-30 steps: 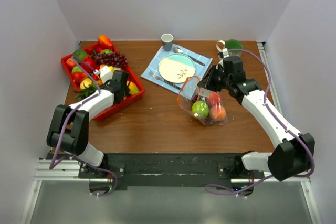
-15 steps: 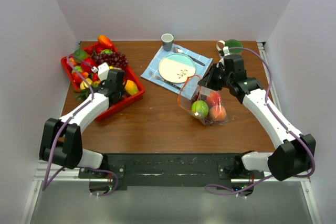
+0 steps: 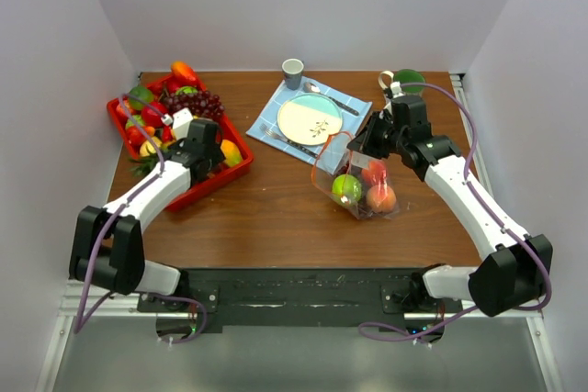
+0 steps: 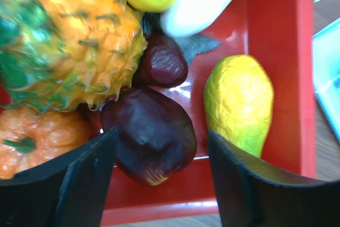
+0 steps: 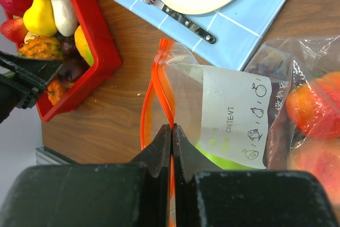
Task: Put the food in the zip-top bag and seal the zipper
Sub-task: Pick up the fake fruit from the bin.
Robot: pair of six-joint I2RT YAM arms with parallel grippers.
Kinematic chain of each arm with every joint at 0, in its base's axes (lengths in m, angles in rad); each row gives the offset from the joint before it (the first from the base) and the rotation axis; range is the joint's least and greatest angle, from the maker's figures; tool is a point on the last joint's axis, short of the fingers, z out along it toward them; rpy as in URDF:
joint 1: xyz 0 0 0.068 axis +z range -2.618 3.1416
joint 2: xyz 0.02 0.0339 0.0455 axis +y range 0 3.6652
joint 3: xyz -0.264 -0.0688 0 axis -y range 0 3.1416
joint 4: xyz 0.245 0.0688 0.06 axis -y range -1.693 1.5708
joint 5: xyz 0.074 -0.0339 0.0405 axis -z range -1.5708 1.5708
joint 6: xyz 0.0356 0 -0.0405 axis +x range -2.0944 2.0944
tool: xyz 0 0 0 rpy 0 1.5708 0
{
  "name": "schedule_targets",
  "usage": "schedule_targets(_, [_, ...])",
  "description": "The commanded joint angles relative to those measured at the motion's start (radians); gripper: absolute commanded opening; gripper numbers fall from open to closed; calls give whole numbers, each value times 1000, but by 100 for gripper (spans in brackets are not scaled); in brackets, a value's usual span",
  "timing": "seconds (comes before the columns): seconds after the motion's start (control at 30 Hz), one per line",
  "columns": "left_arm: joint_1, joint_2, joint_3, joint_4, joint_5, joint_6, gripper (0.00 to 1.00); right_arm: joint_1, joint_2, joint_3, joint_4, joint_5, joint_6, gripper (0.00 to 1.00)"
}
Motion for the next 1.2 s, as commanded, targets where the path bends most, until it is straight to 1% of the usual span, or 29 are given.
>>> schedule_targets(0.0, [0, 58, 13, 11, -14, -47, 75, 4, -1, 30, 1, 9, -21, 0])
schedule_targets(0.17, [0, 108, 0, 31, -22, -71, 80, 5, 1, 24, -5, 14, -28, 0])
schedule_targets(0.37, [0, 172, -5, 54, -5, -82, 81, 4, -1, 20, -5, 16, -31, 0])
schedule_targets(0.5, [0, 189, 0, 65, 1, -77, 81, 4, 4, 20, -6, 14, -33, 0])
schedule_targets(0.57, [0, 201, 1, 74, 6, -71, 84, 4, 7, 20, -5, 13, -33, 0])
schedule_targets(0.7, [0, 211, -5, 89, 20, -68, 85, 4, 9, 20, -3, 6, -33, 0])
schedule_targets(0.77, [0, 207, -10, 94, 23, -65, 83, 5, 7, 20, -2, 8, -34, 0])
schedule_targets(0.8, [0, 204, -8, 94, 21, -64, 81, 5, 9, 21, -3, 8, -33, 0])
schedule_targets(0.9, [0, 186, -5, 91, 18, -51, 63, 5, 9, 21, -5, 9, -34, 0])
schedule_targets(0.93, [0, 180, -7, 89, 18, -47, 49, 5, 9, 24, -6, 8, -33, 0])
schedule_targets(0.97, [0, 162, -4, 91, 18, -41, 42, 5, 9, 24, -6, 9, -34, 0])
schedule_targets(1.0, [0, 152, -5, 88, 18, -30, 38, 5, 10, 26, -8, 9, -33, 0])
schedule_targets(1.03, [0, 142, 0, 85, 18, -24, 28, 5, 10, 27, -8, 9, -34, 0])
schedule_targets(1.07, [0, 122, 1, 77, 14, -18, 25, 4, 10, 29, -9, 11, -34, 0])
schedule_targets(1.17, [0, 83, 12, 57, -6, 4, 18, 4, 12, 33, -8, 9, -33, 0])
